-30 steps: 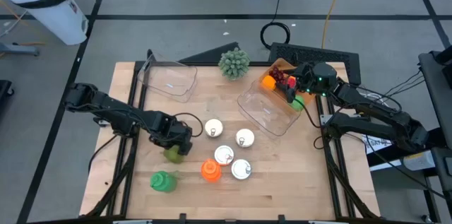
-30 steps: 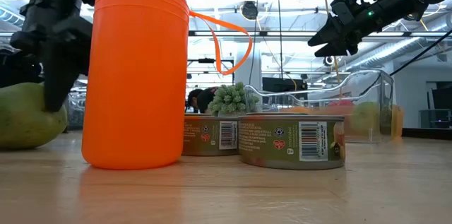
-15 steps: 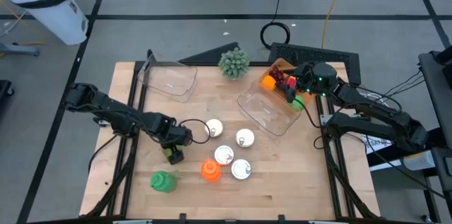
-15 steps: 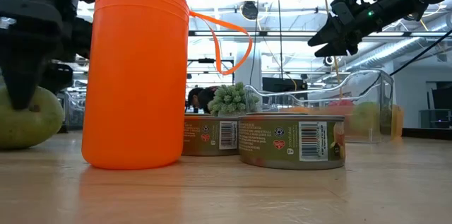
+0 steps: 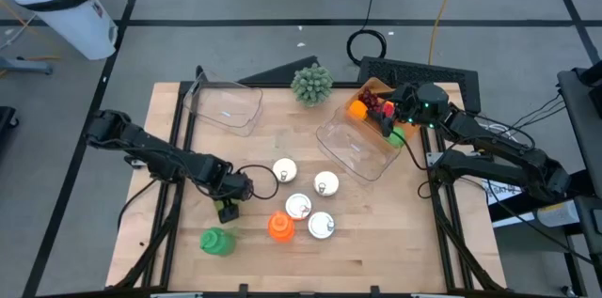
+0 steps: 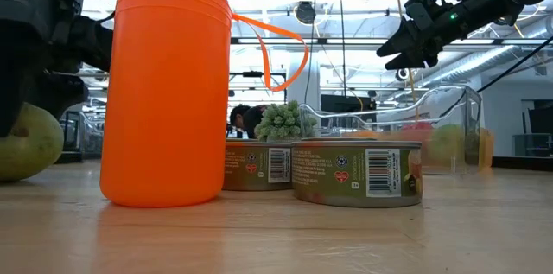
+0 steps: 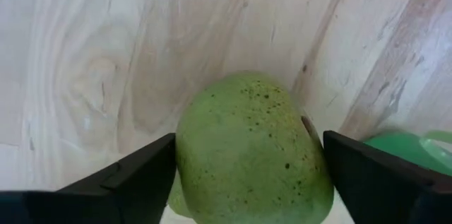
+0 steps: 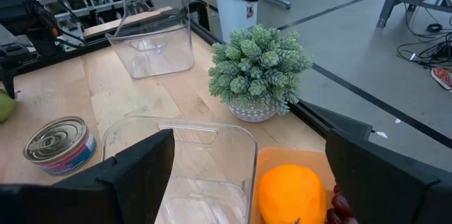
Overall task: Pick & Place Food Item
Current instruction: Put the green pear into the orange bin
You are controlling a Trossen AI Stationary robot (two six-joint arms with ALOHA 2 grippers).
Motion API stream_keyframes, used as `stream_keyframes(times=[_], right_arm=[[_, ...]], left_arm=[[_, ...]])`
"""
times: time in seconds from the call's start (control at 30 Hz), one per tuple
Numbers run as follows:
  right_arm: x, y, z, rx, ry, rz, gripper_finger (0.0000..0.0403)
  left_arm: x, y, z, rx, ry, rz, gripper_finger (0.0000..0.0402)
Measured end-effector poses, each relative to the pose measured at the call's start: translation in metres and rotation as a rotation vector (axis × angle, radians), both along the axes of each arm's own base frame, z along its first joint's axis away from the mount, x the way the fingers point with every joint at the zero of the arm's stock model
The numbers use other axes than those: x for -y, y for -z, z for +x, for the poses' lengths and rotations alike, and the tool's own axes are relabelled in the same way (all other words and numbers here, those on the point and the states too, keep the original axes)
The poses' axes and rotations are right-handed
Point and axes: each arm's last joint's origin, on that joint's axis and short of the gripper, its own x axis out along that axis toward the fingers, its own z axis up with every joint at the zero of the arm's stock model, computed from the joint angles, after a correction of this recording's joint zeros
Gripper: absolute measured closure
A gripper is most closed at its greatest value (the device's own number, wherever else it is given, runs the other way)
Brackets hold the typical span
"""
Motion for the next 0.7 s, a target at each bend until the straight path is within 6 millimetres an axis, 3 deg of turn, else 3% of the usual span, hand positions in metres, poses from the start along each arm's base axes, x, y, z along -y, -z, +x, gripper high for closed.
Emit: stream_keyframes(times=[0.17,0.27,0.7], right_arm=[[0.0,0.0001,0.0,0.0,0.0,0.0,0.0053],[-0.0001,0.0003,-0.0001,-0.003,0.0,0.002,0.0053],[-0.0001,0.0003,-0.0001,-0.003,0.001,0.002,0.0053]], left_arm=[[-0.0004,-0.0004,0.0017,0.027,-0.029,0.038,0.013],[-0.0007,0.0012,0.0036,0.058,-0.109,0.066,0.0133],[-0.0039,0.0077,0.0019,0.058,-0.129,0.068,0.0133]])
